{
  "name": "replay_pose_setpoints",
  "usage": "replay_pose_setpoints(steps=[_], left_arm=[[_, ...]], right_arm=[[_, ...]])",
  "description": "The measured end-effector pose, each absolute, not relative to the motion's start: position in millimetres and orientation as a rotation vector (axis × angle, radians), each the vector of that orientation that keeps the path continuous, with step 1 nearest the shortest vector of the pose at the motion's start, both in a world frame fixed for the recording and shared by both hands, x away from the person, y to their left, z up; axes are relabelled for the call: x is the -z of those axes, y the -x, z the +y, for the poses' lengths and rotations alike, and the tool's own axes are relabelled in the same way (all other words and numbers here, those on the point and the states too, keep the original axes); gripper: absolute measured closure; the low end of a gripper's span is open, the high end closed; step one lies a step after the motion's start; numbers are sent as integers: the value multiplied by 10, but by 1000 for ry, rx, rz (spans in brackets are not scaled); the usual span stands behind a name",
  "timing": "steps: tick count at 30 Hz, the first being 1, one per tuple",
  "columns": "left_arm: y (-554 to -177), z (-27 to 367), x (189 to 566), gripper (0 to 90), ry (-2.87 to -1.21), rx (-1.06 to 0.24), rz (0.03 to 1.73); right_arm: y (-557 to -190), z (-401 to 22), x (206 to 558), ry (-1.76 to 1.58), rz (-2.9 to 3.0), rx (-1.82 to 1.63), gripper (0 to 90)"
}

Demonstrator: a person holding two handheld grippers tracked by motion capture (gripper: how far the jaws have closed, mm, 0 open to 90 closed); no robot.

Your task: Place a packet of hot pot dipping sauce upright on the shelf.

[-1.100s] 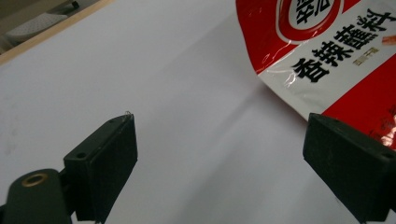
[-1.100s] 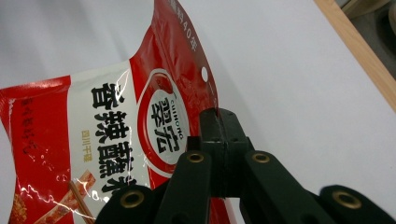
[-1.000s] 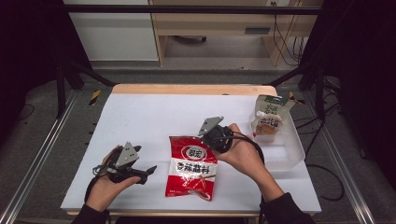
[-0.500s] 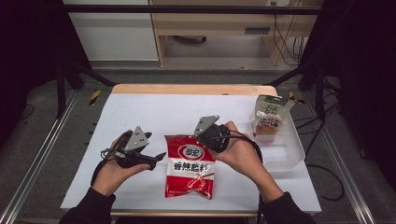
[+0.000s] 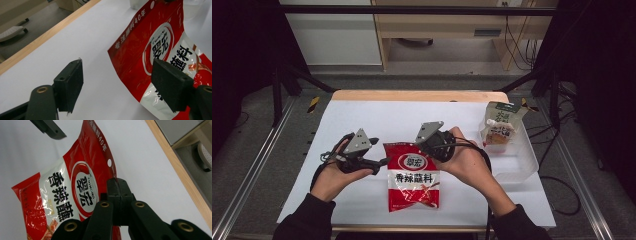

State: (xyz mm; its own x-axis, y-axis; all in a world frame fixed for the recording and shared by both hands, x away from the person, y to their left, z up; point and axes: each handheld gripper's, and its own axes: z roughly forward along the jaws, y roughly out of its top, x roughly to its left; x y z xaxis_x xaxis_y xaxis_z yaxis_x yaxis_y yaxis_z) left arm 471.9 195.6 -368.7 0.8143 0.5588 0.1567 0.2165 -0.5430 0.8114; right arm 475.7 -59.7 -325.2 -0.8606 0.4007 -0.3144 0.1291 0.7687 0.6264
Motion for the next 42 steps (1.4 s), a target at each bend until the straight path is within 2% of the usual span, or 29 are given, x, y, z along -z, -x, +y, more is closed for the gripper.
replay_pose_setpoints(steps=[4, 10, 16, 19, 20, 26, 34, 37, 38, 42], left_arm=[[-4748, 1892, 3705, 302, -2152, -482, 540], [-4830, 1799, 3743, 462, -2191, -415, 510], [-4870, 1756, 3732, 676, -2212, -360, 480], [-4854, 1750, 3691, 851, -2213, -329, 450], [-4836, 1739, 3674, 883, -2207, -323, 443], [-4719, 1682, 3539, 896, -2231, -375, 364], [-4645, 1641, 3416, 898, -2251, -413, 283], [-4633, 1645, 3392, 898, -2247, -422, 266], [-4631, 1649, 3385, 898, -2245, -426, 261], [-4627, 1671, 3373, 897, -2233, -427, 264]], right_arm=[[-4748, -585, 3230, -388, 2528, -846, 900], [-4729, -586, 3197, -397, 2526, -863, 900], [-4717, -610, 3141, -377, 2526, -858, 900], [-4714, -638, 3128, -395, 2524, -852, 900], [-4716, -653, 3122, -390, 2522, -860, 900], [-4659, -770, 3026, -344, 2553, -887, 880], [-4649, -846, 2988, -278, 2585, -817, 582], [-4693, -858, 3010, -285, 2625, -798, 539], [-4711, -861, 3021, -293, 2640, -786, 538], [-4755, -861, 3057, -290, 2704, -761, 656]])
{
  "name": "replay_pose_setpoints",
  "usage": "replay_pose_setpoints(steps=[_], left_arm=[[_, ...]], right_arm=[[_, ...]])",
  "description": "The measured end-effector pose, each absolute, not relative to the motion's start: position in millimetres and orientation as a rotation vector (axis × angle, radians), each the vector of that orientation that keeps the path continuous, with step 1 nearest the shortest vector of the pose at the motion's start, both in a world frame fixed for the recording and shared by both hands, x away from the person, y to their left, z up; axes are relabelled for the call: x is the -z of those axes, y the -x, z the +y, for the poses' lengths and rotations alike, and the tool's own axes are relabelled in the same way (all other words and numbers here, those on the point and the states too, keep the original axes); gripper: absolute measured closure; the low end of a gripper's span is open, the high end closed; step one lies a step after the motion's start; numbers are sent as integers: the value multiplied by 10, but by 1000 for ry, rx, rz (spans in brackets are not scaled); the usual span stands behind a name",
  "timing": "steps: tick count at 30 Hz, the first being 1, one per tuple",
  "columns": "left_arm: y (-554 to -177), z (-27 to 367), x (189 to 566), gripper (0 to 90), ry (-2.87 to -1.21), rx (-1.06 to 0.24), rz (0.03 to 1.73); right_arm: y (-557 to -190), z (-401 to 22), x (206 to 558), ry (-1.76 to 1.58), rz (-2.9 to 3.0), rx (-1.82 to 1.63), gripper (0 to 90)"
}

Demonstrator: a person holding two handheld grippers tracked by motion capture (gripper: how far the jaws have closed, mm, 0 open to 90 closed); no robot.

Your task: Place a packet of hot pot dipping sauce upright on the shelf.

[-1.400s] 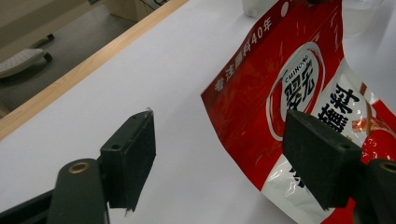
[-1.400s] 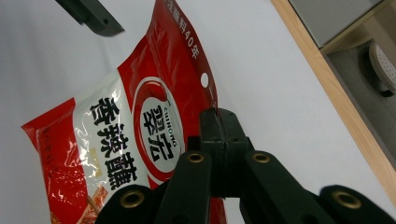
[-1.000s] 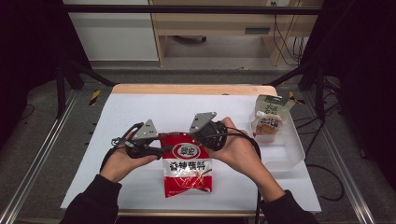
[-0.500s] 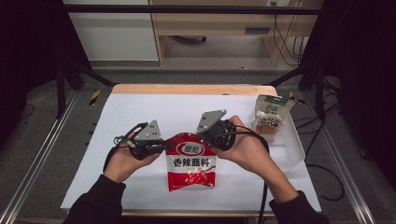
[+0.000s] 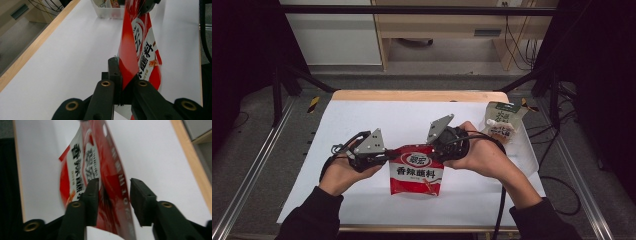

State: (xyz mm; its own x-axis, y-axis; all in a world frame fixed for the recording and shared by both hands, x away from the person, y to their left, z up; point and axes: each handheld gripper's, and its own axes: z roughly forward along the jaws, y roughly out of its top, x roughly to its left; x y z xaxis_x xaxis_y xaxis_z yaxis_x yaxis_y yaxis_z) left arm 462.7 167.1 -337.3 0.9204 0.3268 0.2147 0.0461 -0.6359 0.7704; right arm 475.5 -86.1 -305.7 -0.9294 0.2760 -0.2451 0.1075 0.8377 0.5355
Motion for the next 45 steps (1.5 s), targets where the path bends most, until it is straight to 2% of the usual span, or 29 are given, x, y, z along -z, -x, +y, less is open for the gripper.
replay_pose_setpoints(steps=[3, 7, 11, 12, 18, 25, 29, 34, 45], left_arm=[[-4626, 1695, 3362, 897, -2226, -431, 273], [-4629, 1736, 3343, 897, -2214, -428, 290], [-4636, 1792, 3343, 885, -2173, -403, 329], [-4642, 1816, 3344, 847, -2150, -402, 350], [-4635, 1960, 3382, 408, -2076, -450, 472], [-4561, 2128, 3655, 188, -2079, -503, 584], [-4495, 2249, 3927, 124, -2114, -487, 661], [-4437, 2427, 4193, 85, -2119, -508, 760], [-4450, 2658, 4425, 61, -2096, -531, 863]], right_arm=[[-4747, -836, 3068, -290, 2731, -746, 785], [-4740, -808, 3041, -307, 2756, -755, 892], [-4728, -765, 3003, -309, 2746, -749, 898], [-4729, -755, 2988, -317, 2739, -745, 898], [-4793, -747, 2851, -309, 2707, -730, 900], [-4901, -823, 2707, -351, 2659, -742, 900], [-4973, -899, 2633, -361, 2640, -774, 900], [-5037, -993, 2530, -374, 2613, -803, 900], [-5100, -1173, 2351, -384, 2555, -840, 900]])
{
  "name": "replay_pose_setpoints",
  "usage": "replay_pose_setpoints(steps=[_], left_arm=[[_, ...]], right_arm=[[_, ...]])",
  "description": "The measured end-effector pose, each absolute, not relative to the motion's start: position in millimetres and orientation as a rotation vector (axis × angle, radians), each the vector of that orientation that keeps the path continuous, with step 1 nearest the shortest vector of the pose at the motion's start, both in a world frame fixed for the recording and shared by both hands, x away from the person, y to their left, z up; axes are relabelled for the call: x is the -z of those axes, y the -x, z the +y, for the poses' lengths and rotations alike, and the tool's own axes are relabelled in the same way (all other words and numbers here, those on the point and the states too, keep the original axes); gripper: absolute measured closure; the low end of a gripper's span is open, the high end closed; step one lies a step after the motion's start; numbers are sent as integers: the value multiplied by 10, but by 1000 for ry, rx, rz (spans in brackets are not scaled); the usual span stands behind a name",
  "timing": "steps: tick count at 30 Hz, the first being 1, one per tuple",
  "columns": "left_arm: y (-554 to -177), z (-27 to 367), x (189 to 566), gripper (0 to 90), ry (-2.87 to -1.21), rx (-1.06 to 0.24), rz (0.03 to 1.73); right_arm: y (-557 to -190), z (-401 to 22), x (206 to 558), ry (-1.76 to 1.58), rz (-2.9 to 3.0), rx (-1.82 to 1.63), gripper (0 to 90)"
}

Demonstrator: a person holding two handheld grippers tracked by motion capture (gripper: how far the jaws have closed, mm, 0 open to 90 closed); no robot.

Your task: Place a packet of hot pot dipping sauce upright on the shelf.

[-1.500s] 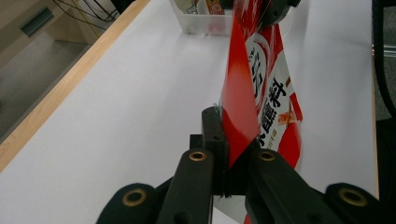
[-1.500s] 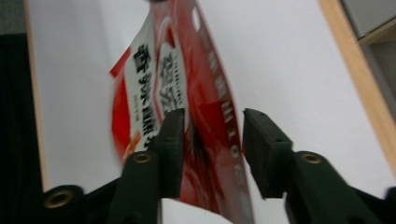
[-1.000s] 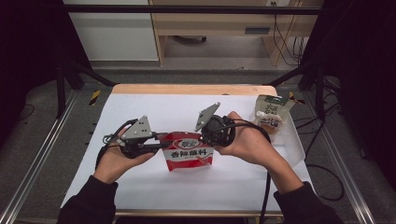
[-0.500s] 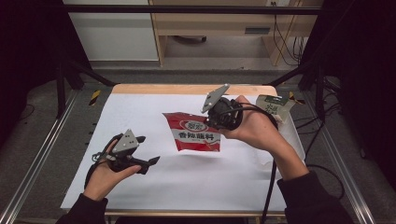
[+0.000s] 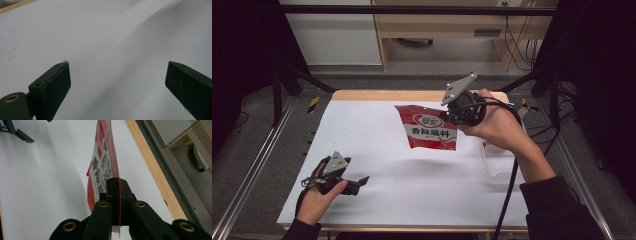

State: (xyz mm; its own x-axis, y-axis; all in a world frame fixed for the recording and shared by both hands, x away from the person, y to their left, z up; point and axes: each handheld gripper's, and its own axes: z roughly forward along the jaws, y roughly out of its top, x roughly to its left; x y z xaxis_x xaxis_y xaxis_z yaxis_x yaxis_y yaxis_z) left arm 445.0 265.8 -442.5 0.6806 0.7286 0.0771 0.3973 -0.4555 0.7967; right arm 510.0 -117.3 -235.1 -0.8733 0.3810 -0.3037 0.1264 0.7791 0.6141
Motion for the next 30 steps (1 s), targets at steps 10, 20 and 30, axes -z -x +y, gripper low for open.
replay_pose_setpoints(steps=[10, 20, 30], left_arm=[[-4443, 2701, 4465, 59, -2093, -566, 903], [-4452, 2771, 4461, 59, -2068, -586, 939], [-4455, 2791, 4463, 59, -2062, -584, 948]], right_arm=[[-5040, -1293, 2159, -385, 2510, -849, 900], [-4992, -1560, 2103, -445, 2473, -852, 900], [-4939, -1784, 2028, -494, 2429, -854, 900]])
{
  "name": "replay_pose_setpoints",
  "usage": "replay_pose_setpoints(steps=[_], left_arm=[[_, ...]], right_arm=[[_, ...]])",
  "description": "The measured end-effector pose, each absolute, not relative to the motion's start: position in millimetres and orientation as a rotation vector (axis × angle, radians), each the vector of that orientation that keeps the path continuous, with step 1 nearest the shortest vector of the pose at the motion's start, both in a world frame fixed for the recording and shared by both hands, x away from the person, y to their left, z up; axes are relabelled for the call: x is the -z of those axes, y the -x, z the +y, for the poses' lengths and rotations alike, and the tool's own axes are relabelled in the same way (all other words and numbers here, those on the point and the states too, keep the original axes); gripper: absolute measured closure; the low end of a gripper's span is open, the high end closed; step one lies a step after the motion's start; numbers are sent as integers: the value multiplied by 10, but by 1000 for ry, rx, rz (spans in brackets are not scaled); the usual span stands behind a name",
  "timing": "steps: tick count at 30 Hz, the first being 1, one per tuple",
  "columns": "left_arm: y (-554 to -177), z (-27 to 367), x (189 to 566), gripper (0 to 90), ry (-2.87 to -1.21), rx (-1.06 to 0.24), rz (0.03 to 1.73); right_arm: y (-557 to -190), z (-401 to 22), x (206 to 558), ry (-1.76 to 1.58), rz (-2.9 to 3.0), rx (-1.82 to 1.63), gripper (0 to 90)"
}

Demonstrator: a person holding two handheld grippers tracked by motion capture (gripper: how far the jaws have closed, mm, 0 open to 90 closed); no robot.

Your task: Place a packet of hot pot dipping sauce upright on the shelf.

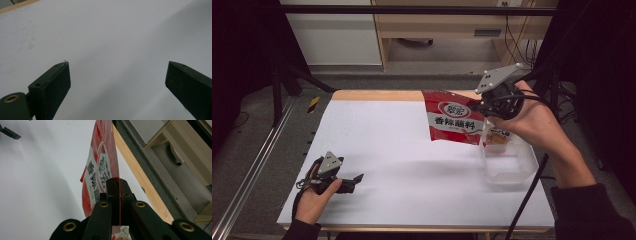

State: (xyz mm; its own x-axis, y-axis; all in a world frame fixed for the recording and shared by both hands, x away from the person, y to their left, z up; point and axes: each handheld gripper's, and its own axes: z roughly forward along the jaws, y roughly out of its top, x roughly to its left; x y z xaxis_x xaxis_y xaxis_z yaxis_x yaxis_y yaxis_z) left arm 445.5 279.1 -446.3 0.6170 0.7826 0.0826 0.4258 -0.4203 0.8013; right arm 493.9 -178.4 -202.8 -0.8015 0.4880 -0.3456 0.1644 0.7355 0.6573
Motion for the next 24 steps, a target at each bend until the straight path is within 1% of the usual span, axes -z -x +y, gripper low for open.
replay_pose_setpoints(steps=[11, 24], left_arm=[[-4456, 2810, 4462, 59, -2055, -585, 953], [-4459, 2805, 4468, 59, -2067, -582, 948]], right_arm=[[-4824, -2218, 1991, -589, 2367, -855, 900], [-4714, -2753, 2182, -733, 2346, -815, 900]])
